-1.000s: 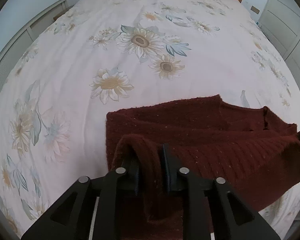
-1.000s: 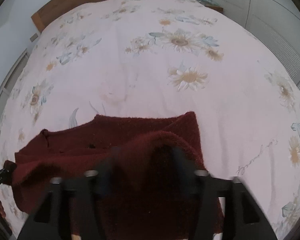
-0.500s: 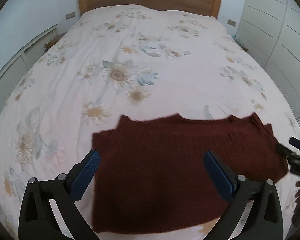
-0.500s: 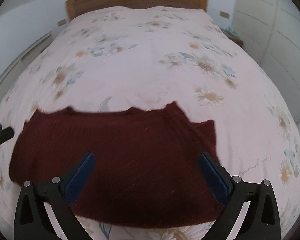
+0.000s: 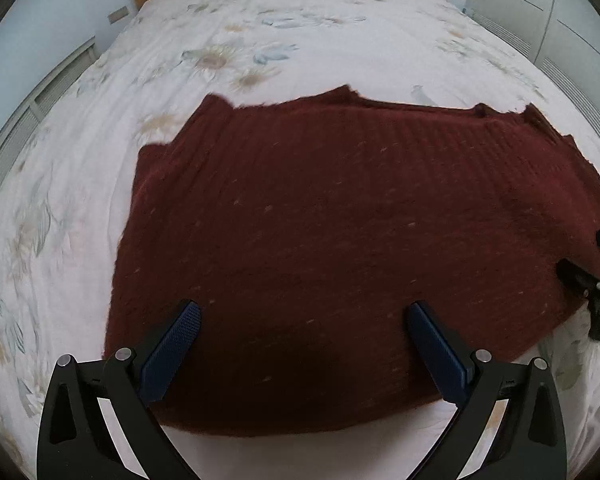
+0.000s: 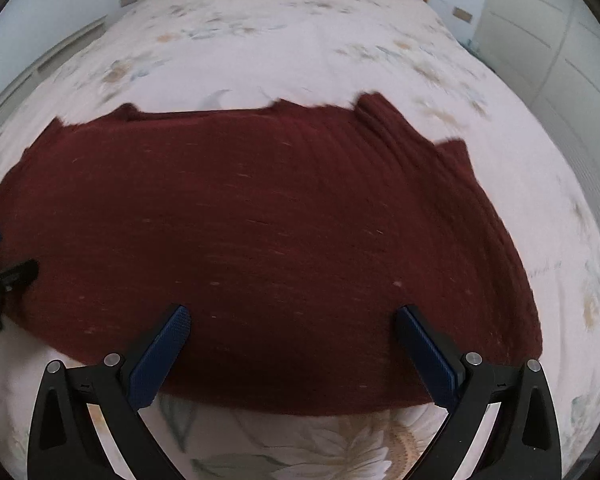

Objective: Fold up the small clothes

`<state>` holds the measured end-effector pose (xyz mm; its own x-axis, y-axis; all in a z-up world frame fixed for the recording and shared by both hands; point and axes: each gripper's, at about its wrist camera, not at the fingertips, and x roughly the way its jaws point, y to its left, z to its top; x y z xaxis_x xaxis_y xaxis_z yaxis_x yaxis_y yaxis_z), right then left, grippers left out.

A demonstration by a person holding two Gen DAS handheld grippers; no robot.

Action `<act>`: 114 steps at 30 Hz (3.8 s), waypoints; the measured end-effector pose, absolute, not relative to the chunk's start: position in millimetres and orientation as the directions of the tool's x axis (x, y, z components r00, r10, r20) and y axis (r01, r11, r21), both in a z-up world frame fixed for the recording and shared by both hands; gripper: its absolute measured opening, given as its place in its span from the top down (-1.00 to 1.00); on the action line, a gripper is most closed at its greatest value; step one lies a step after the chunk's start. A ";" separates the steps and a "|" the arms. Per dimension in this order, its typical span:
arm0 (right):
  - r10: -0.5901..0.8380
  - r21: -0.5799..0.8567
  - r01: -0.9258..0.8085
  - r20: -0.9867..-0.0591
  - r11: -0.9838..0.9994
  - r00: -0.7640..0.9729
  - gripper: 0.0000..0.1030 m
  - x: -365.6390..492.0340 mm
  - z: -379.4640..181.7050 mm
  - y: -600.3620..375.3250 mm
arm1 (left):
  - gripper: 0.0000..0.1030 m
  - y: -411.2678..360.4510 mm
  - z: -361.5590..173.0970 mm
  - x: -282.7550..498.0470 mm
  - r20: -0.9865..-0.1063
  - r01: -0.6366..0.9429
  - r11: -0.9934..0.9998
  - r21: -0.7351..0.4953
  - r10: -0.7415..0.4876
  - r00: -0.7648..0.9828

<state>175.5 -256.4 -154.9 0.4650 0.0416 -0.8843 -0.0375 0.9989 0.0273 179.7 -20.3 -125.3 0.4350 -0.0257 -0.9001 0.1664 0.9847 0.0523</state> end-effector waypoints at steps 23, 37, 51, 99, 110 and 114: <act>0.067 0.074 -0.005 -0.876 0.997 0.478 -1.00 157.8 -145.5 -301.7 | -0.98 17.0 -126.6 180.6 -0.921 0.160 0.987 -0.023 -0.083 0.381; 0.025 0.023 -0.010 -0.863 1.000 0.505 -1.00 122.5 -102.8 -303.1 | -0.98 92.9 -99.7 195.5 -0.937 -0.001 0.999 -0.042 -0.039 0.348; 0.026 0.055 0.048 -0.886 0.997 0.463 -1.00 106.0 -117.4 -323.4 | -0.98 103.2 -140.7 196.2 -0.934 -0.085 0.965 -0.249 -0.216 0.283; -0.017 0.129 0.224 -0.832 0.966 0.555 -1.00 82.6 -87.1 -457.2 | 0.64 -237.7 -23.0 239.8 -0.890 0.412 0.867 -0.279 -0.395 0.229; -0.005 0.137 0.260 -0.877 0.956 0.480 -1.00 71.3 -117.4 -465.0 | 0.59 -297.6 -89.7 232.4 -0.945 0.414 0.901 -0.132 -0.240 0.221; 0.003 0.142 0.256 -0.880 0.956 0.475 -1.00 69.1 -120.6 -463.2 | 0.50 -301.8 -95.1 230.1 -0.950 0.413 0.906 -0.095 -0.206 0.233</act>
